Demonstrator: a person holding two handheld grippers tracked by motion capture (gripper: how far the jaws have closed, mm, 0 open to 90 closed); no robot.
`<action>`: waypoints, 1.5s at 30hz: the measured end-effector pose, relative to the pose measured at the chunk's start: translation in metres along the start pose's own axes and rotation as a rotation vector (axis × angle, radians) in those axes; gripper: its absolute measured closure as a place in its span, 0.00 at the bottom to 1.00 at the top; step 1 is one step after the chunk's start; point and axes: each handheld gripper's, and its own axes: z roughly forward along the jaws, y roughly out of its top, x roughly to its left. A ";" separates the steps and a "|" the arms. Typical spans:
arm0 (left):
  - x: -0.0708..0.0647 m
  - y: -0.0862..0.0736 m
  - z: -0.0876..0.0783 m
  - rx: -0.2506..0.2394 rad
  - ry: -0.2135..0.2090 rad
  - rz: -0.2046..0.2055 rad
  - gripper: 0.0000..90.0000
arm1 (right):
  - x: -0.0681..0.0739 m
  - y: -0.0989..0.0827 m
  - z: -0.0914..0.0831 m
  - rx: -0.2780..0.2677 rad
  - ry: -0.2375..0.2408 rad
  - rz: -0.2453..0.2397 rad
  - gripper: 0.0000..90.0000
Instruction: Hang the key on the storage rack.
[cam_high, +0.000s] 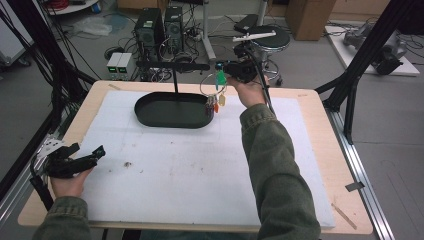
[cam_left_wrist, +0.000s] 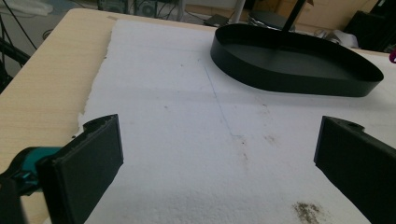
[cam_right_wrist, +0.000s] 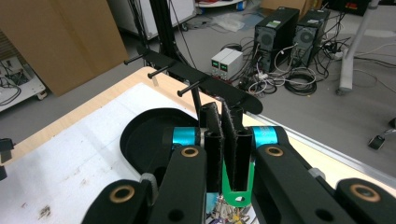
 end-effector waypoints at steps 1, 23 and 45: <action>0.001 0.000 -0.001 -0.002 -0.002 -0.001 0.02 | 0.000 0.001 0.002 0.001 0.002 -0.001 0.97; 0.002 0.000 0.003 -0.004 -0.015 0.008 0.02 | -0.010 0.014 0.052 -0.023 -0.039 0.084 0.97; 0.001 0.001 0.004 -0.008 -0.028 0.006 0.02 | -0.017 0.004 0.090 -0.017 -0.059 0.163 0.97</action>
